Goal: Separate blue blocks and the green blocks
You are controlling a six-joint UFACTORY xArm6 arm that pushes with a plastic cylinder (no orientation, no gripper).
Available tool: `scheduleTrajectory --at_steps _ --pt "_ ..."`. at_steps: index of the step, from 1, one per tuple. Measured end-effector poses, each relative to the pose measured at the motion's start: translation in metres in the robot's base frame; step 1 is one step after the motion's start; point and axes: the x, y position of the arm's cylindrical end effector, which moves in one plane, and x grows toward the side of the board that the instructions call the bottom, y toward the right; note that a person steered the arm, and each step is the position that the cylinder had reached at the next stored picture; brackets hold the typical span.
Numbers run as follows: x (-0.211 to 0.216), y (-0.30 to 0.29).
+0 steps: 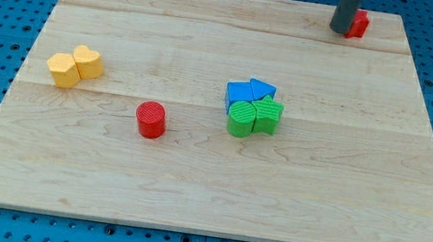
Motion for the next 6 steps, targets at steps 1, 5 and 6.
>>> scheduleTrajectory --at_steps 1,5,6 --pt "0.018 0.000" --pt "0.158 -0.066" --pt "0.178 -0.123"
